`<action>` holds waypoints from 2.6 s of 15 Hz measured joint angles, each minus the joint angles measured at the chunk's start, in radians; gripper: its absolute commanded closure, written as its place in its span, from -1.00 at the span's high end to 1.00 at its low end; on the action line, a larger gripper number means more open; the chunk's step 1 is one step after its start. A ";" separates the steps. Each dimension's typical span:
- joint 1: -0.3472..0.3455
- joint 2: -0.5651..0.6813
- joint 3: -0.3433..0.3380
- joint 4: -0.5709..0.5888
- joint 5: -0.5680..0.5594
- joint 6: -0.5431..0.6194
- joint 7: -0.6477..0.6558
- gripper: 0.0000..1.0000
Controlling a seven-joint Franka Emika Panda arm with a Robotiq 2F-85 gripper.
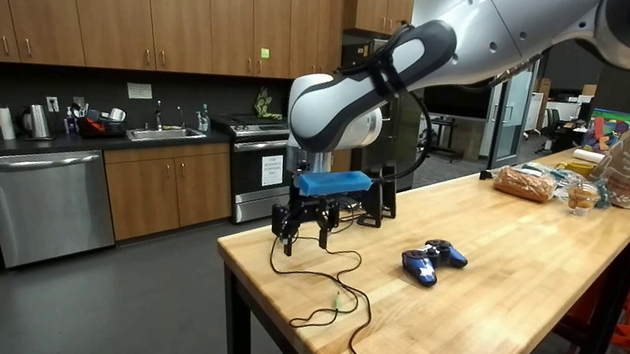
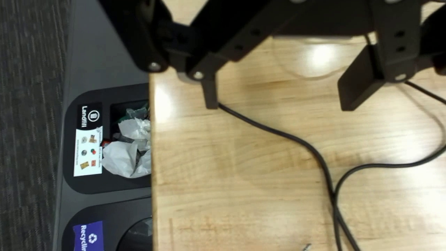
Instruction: Move the green connector cable forward first then move the black usb cable forward
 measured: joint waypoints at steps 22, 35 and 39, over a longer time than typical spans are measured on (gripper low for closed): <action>-0.010 -0.615 0.089 -0.753 0.112 -0.022 -0.248 1.00; 0.137 -0.776 0.128 -1.017 0.259 0.124 -0.436 1.00; 0.150 -0.769 0.139 -1.017 0.259 0.162 -0.455 1.00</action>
